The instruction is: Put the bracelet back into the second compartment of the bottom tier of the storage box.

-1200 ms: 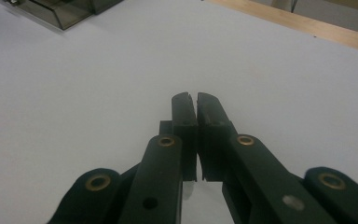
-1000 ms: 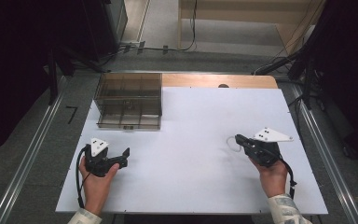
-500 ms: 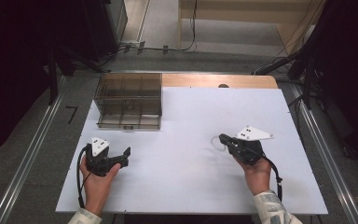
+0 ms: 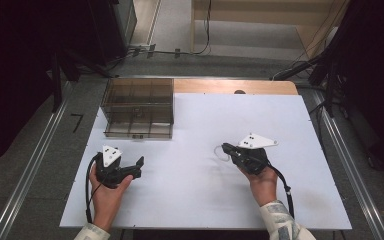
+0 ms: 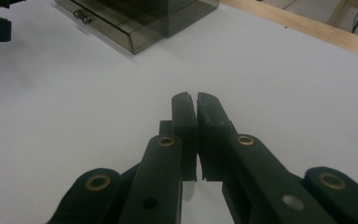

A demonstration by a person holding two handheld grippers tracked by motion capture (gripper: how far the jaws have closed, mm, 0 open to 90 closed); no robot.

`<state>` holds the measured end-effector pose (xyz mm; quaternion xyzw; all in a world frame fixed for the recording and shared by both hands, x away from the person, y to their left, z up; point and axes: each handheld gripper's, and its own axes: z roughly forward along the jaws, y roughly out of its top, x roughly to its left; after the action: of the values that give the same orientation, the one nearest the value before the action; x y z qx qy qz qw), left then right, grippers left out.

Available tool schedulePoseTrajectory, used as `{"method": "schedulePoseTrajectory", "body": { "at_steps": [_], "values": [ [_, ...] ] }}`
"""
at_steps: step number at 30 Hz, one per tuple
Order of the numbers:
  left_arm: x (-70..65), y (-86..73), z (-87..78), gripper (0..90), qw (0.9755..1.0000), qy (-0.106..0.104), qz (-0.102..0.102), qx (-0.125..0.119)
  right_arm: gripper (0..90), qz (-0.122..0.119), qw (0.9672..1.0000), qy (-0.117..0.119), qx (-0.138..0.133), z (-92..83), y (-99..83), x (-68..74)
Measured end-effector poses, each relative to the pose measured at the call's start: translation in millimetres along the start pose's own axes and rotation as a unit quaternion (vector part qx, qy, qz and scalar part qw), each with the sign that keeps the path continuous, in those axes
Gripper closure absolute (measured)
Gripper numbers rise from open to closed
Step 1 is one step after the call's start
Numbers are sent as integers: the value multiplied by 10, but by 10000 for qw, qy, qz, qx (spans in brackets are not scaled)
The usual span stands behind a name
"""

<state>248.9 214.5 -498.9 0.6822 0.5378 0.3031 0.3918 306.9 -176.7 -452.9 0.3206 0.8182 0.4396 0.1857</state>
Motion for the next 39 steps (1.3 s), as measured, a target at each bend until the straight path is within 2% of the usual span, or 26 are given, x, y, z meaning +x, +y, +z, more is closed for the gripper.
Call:
{"method": "schedulePoseTrajectory", "body": {
  "at_steps": [4, 8, 10, 12, 15, 21, 24, 28, 33, 39],
  "values": [
    [-25, 28, 16, 56, 10000, -52, 21, -3, 845, -33, 10000, 47, 2, 40, 18, 27],
    [-39, 58, 5, 56, 9999, -133, -59, -20, 845, -63, 9999, 83, -15, 60, 41, 65],
    [-50, 60, 10, 56, 9998, -193, -87, 63, 845, -89, 9999, 97, 8, 64, 59, 74],
    [-63, 60, 16, 57, 9997, -217, -28, 140, 845, -131, 9999, 109, -14, 65, 84, 77],
    [-78, 83, -1, 62, 9995, -247, -123, 170, 845, -158, 9998, 148, -34, 57, 115, 99],
    [-100, 99, 35, 62, 9991, -208, 71, 375, 845, -212, 9995, 213, -35, 107, 151, 138],
    [-124, 113, 46, 76, 9991, -187, 152, 363, 845, -240, 9994, 260, -28, 134, 166, 177],
    [-155, 141, 80, 100, 9993, -211, 117, 299, 845, -314, 9989, 341, 0, 188, 184, 244],
    [-216, 150, 148, 97, 9988, -227, 227, 377, 845, -378, 9983, 440, 12, 260, 224, 337],
    [-258, 182, 189, 88, 9987, -296, 148, 377, 845, -440, 9976, 528, 17, 341, 263, 429]
  ]
}}
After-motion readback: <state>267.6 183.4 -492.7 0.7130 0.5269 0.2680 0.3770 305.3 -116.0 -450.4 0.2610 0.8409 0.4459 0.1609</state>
